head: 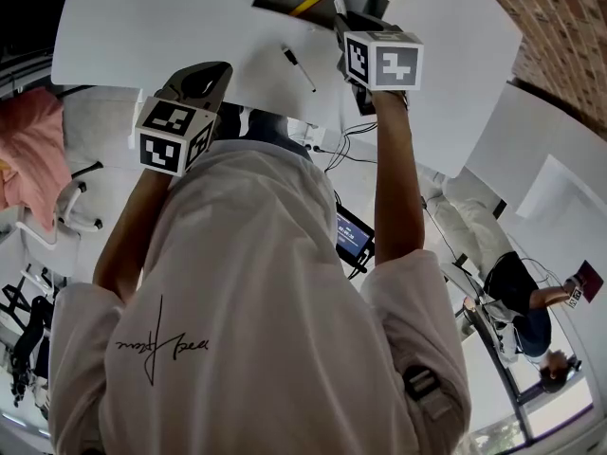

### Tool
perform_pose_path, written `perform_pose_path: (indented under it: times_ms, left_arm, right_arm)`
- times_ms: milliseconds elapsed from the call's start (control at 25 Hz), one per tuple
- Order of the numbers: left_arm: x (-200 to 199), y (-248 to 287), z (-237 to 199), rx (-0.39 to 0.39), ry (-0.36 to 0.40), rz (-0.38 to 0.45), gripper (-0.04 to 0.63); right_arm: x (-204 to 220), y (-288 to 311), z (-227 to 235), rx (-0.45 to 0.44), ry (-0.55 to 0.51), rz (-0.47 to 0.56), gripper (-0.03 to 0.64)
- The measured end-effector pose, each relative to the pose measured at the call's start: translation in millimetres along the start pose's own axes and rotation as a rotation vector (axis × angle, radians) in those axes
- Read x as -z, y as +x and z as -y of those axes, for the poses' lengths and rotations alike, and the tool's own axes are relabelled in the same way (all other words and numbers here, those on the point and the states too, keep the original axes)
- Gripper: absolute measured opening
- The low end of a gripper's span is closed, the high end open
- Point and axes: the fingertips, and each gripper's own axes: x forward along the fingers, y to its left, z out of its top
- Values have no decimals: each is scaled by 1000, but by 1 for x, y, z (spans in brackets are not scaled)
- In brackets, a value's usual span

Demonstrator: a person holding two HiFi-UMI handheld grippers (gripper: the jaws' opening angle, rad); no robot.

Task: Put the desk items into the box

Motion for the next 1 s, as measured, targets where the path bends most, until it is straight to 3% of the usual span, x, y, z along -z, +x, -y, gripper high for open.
perform_pose_path:
  times_ms: [1000]
  left_arm:
    - [4, -3, -30, -15, -71, -7, 5]
  right_arm:
    - [5, 32, 9, 36, -35, -85, 81]
